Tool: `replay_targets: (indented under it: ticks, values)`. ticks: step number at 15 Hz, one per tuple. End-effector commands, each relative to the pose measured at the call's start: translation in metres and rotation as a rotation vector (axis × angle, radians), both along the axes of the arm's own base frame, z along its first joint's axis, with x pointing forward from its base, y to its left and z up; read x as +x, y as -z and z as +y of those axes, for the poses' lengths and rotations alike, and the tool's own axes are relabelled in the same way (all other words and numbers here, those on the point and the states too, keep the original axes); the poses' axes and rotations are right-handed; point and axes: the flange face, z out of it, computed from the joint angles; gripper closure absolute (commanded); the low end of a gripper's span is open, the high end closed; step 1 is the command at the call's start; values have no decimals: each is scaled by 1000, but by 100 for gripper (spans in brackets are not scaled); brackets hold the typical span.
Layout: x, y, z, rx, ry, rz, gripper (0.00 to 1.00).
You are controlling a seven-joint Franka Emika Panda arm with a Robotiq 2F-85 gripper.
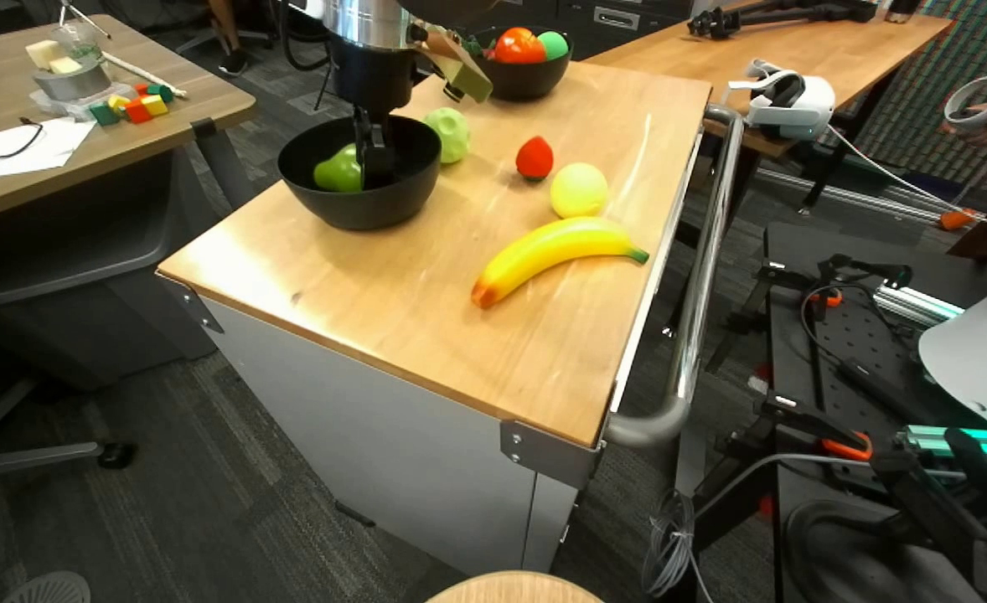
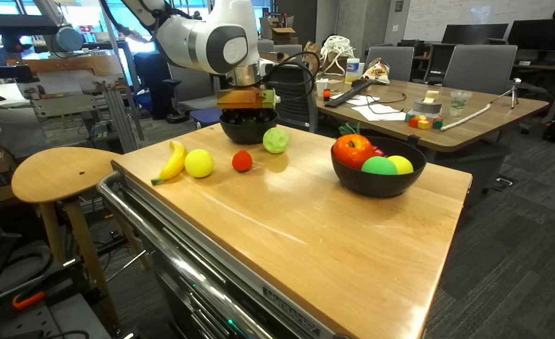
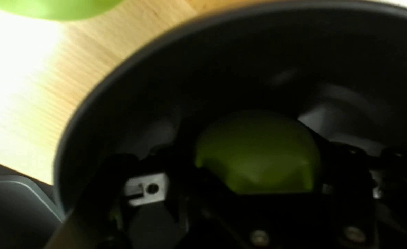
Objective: Move the fruit and vegetable toys from the bowls to the counter
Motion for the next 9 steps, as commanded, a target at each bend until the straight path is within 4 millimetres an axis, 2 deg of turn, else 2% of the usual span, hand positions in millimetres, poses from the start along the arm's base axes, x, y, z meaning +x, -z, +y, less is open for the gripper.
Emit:
replay_targets:
  ticks: [1, 5, 9]
  values:
    - [5, -10, 4, 1, 15, -13, 58]
    - [4, -42, 11, 47, 28, -35, 58]
    - [-27, -114, 31, 56, -49, -67, 58]
